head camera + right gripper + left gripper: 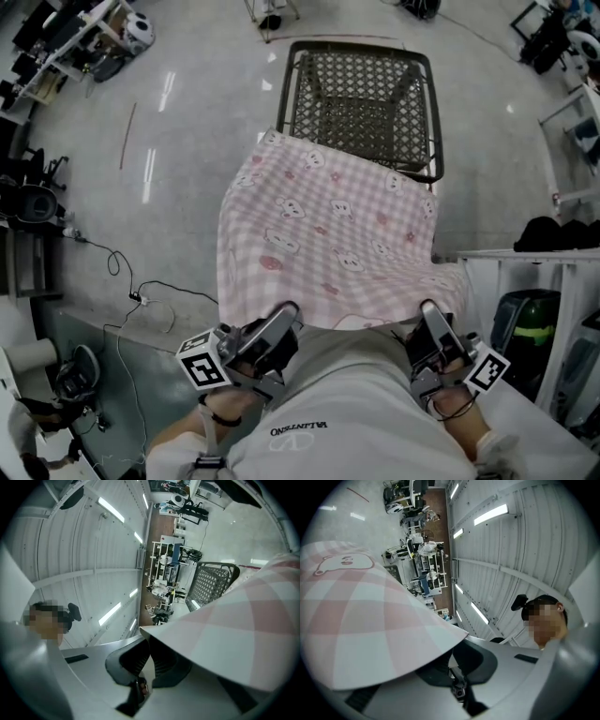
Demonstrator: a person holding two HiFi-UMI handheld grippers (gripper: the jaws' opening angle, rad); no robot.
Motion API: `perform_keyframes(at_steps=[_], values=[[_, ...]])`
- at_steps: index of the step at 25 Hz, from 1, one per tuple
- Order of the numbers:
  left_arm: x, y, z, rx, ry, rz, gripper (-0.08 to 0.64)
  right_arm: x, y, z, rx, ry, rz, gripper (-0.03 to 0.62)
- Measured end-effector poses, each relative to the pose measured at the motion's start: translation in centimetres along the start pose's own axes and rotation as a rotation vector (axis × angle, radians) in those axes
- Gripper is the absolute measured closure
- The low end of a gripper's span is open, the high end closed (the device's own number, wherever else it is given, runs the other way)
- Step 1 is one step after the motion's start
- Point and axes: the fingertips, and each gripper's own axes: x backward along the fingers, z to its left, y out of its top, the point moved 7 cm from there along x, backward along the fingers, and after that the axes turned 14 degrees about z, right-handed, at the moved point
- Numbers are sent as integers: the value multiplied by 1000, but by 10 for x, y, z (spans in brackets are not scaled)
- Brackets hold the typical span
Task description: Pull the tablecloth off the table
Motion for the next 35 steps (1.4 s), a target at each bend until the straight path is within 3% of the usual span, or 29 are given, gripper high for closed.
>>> perform_keyframes(at_steps=[6, 11, 16, 19, 26, 35], values=[[-12, 7, -33, -7, -47, 23, 557, -1, 19, 22, 30, 43, 22, 581], [-27, 19, -36, -9, -55, 33, 557, -10, 39, 15, 8, 47, 47, 581], [9, -11, -42, -11, -61, 33, 557, -4, -5, 12, -19, 59, 64, 580], [26, -19, -35, -11, -34, 37, 557, -6, -23, 10, -31, 65, 72, 580], [25, -16, 5, 25, 20, 19, 557, -11, -20, -8, -52, 48, 65, 580], [13, -5, 19, 42, 10, 6, 557, -9, -9, -22, -77, 13, 57, 580]])
